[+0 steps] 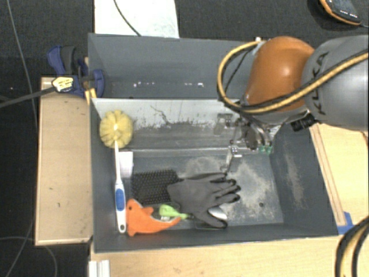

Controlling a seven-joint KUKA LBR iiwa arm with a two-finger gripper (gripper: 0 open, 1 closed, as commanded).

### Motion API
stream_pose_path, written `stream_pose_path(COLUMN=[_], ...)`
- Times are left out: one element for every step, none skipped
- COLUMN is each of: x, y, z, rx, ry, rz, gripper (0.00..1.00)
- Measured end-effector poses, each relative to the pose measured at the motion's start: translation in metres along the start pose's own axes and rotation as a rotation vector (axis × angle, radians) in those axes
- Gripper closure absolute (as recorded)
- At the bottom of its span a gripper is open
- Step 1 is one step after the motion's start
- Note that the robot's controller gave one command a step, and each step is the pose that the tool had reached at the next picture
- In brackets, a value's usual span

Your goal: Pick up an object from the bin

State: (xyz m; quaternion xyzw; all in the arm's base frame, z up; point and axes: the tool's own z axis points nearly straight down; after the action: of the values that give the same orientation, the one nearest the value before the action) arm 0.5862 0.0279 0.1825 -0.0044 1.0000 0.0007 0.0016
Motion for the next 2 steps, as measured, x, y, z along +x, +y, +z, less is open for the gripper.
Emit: stream_pose_path(x=[0.000,0.006], y=[0.000,0.018], z=[0.000,0.062], rx=[0.000,-0.001], ry=[0.000,-0.005], rz=[0.000,0.063], gripper=[0.00,0.00])
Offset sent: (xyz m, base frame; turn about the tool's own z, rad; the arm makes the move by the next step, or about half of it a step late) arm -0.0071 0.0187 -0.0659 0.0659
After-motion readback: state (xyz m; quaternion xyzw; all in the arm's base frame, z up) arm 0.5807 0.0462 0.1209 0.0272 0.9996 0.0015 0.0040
